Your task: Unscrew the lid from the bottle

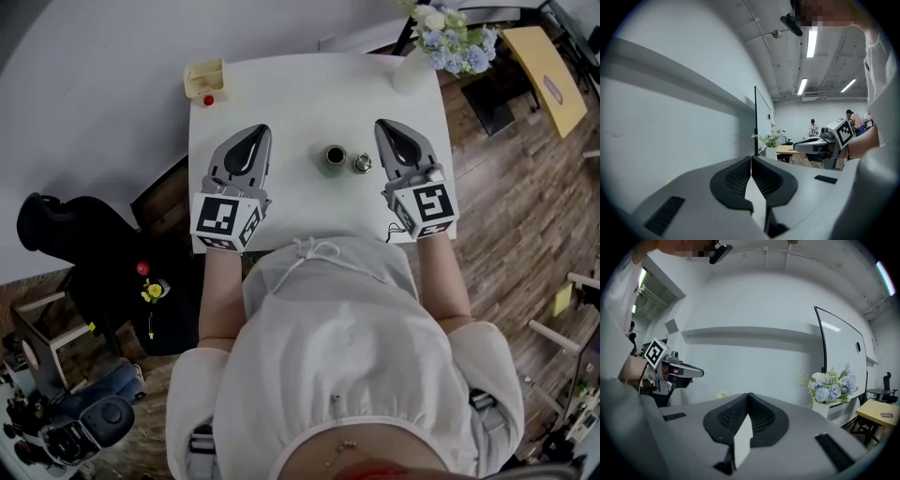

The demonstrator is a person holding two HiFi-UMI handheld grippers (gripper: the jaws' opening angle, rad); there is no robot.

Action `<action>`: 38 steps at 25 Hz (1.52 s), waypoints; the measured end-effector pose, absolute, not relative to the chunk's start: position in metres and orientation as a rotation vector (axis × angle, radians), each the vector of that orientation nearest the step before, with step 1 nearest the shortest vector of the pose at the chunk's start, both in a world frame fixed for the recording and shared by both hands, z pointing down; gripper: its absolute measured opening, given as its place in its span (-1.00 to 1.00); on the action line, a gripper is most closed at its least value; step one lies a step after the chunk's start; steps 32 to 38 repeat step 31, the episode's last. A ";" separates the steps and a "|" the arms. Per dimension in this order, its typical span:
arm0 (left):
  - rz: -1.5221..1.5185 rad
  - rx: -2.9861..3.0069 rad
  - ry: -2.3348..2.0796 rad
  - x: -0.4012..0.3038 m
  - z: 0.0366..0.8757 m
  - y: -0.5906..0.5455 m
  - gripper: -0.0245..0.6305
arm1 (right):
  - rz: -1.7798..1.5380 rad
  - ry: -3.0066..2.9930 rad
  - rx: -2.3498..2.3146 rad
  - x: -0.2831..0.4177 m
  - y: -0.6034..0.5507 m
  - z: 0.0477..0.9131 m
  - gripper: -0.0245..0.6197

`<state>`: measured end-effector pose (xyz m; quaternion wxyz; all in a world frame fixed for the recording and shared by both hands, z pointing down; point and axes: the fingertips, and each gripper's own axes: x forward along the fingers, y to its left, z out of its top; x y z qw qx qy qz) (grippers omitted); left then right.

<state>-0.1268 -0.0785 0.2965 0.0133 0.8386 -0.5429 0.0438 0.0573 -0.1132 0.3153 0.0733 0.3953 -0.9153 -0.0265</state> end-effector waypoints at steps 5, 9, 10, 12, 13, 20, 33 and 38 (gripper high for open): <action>0.147 2.625 -1.679 -0.123 0.296 -0.077 -0.85 | -0.068 -2.739 1.207 0.059 -0.111 0.319 -0.92; 0.145 2.630 -1.667 -0.122 0.296 -0.076 -0.85 | -0.070 -2.733 1.222 0.058 -0.109 0.319 -0.92; 0.145 2.631 -1.665 -0.122 0.296 -0.076 -0.85 | -0.066 -2.734 1.225 0.058 -0.109 0.319 -0.92; 0.148 2.630 -1.665 -0.122 0.296 -0.077 -0.85 | -0.059 -2.733 1.227 0.057 -0.110 0.320 -0.92; 0.152 2.628 -1.666 -0.123 0.296 -0.078 -0.85 | -0.057 -2.732 1.227 0.056 -0.109 0.320 -0.92; 0.161 2.637 -1.665 -0.125 0.293 -0.076 -0.85 | -0.141 -2.716 1.242 0.053 -0.104 0.317 -0.92; 0.178 2.642 -1.651 -0.114 0.298 -0.075 -0.85 | -0.106 -2.716 1.238 0.061 -0.099 0.318 -0.92; 0.178 2.642 -1.651 -0.114 0.298 -0.075 -0.85 | -0.106 -2.716 1.238 0.061 -0.099 0.318 -0.92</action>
